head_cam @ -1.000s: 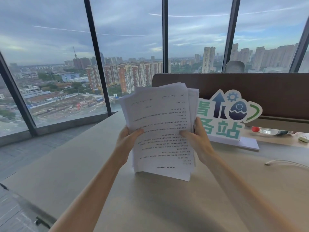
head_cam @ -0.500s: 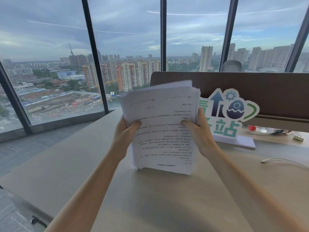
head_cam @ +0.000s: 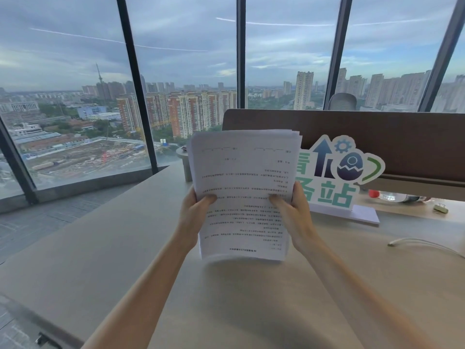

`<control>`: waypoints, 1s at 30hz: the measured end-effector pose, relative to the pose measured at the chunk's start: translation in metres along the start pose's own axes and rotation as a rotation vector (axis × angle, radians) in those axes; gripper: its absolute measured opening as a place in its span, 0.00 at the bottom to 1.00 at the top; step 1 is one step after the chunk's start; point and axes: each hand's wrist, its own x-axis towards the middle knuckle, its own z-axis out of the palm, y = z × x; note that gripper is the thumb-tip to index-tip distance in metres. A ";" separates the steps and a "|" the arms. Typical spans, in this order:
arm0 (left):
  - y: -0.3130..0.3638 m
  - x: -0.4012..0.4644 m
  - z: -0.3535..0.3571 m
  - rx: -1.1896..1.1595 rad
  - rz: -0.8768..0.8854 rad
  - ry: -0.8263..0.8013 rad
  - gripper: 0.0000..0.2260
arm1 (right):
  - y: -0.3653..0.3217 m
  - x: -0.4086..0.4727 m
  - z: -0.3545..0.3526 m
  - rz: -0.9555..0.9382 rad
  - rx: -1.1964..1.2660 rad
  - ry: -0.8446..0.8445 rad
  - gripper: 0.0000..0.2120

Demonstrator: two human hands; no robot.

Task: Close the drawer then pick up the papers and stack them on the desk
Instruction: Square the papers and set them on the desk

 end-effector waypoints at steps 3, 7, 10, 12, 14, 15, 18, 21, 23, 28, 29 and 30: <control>0.001 0.002 -0.003 -0.015 0.008 -0.012 0.17 | -0.005 0.002 -0.002 -0.036 -0.025 0.002 0.11; -0.015 -0.004 -0.010 0.033 -0.022 -0.054 0.15 | 0.007 -0.004 -0.005 -0.048 -0.061 0.012 0.09; -0.031 -0.012 -0.011 0.089 -0.034 -0.099 0.20 | 0.020 -0.010 -0.002 -0.019 -0.070 -0.011 0.08; -0.036 -0.013 -0.010 0.131 -0.027 -0.114 0.24 | 0.022 -0.011 -0.001 -0.008 -0.053 -0.019 0.08; -0.037 -0.009 -0.010 0.184 -0.006 -0.090 0.26 | 0.017 -0.009 0.000 -0.003 -0.034 -0.025 0.09; -0.037 -0.007 -0.011 0.207 0.001 -0.069 0.26 | 0.014 -0.009 0.001 -0.005 -0.027 -0.026 0.09; -0.041 -0.004 -0.014 0.239 -0.002 -0.032 0.26 | 0.015 -0.010 0.002 -0.010 -0.007 -0.008 0.09; -0.047 -0.013 -0.015 0.220 -0.013 -0.051 0.20 | 0.025 -0.017 0.005 0.000 -0.024 -0.015 0.12; -0.048 -0.018 -0.013 0.165 -0.010 -0.074 0.18 | 0.028 -0.019 0.005 0.004 -0.022 -0.014 0.13; -0.056 -0.017 -0.011 0.119 -0.004 -0.045 0.16 | 0.031 -0.020 0.005 0.012 -0.027 -0.013 0.15; -0.060 -0.019 -0.010 0.128 -0.016 -0.035 0.14 | 0.035 -0.022 0.005 0.030 -0.037 -0.018 0.15; -0.063 -0.020 -0.009 0.130 -0.021 -0.025 0.13 | 0.039 -0.023 0.005 0.046 -0.047 -0.021 0.15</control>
